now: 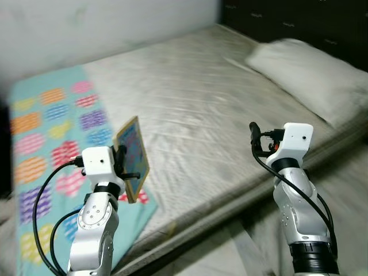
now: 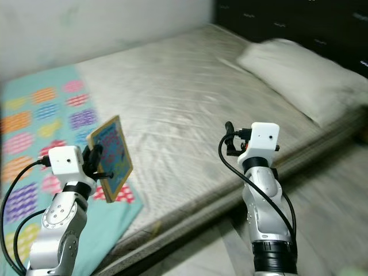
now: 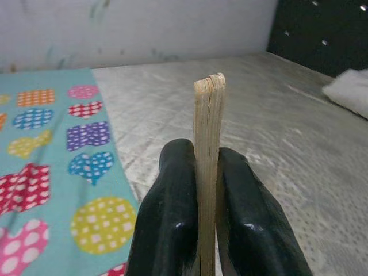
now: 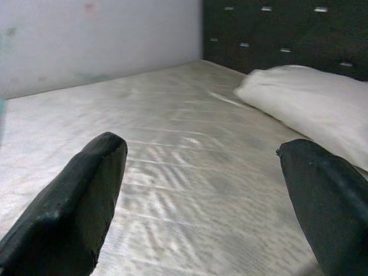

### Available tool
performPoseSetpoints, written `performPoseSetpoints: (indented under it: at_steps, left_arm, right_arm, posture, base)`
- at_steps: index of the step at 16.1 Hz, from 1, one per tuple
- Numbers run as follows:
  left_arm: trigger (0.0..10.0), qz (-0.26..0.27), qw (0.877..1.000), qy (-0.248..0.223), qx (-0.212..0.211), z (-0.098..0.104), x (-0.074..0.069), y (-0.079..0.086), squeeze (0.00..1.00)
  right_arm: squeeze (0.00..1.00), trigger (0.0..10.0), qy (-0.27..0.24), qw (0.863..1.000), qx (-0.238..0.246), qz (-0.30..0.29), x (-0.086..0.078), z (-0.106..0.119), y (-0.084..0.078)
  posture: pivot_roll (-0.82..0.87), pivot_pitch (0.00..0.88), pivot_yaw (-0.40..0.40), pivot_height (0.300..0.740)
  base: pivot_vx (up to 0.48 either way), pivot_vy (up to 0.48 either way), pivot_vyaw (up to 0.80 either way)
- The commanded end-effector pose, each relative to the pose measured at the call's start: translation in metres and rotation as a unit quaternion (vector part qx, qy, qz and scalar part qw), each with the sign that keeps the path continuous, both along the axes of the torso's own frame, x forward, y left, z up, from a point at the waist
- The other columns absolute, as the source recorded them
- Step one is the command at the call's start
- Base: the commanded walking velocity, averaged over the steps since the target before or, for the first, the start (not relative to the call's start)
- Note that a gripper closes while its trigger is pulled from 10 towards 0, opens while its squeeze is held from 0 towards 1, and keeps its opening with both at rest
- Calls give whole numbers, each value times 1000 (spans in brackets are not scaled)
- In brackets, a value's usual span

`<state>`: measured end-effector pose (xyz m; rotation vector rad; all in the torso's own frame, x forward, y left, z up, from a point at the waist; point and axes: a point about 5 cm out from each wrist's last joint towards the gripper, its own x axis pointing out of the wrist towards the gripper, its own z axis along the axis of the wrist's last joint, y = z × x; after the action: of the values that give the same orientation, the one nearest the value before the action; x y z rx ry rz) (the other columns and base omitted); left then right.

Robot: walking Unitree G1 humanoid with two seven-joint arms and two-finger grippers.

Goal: Clean up the room

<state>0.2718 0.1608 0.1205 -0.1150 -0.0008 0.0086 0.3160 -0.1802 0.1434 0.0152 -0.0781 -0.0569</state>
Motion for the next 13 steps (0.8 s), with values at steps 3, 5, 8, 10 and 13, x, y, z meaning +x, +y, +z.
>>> performPoseSetpoints:
  at_steps: [3, 5, 8, 10, 13]
  left_arm:
    - [10000, 2, 1000, -22, 3, 9, -1, 3, 0]
    - [10000, 11, 1000, -21, 7, 9, -2, 4, 0]
    - [10000, 16, 1000, -18, 7, 7, 0, 5, 0]
    - [10000, 18, 1000, -19, 7, 8, 2, 5, 0]
    - [10000, 18, 1000, -17, 10, 8, 2, 7, 0]
  right_arm:
    - [0, 10000, -2, 1000, 5, 8, 0, 1, 4]
    - [0, 10000, 0, 1000, 1, 13, -2, -2, 6]
    - [0, 10000, 2, 1000, 3, 10, 3, -1, 8]
    - [0, 10000, -4, 1000, 3, 9, 8, 4, 8]
    - [0, 10000, -1, 1000, 2, 5, 9, 3, 7]
  posture:
    - [-135, 0, 45, 740]
    - [-127, 0, 38, 740]
    - [-133, 0, 42, 740]
    - [-139, 0, 46, 740]
    - [-138, 0, 48, 740]
  base:
    - [0, 0, 0]
    - [0, 0, 0]
    - [0, 0, 0]
    - [0, 0, 0]
    - [0, 0, 0]
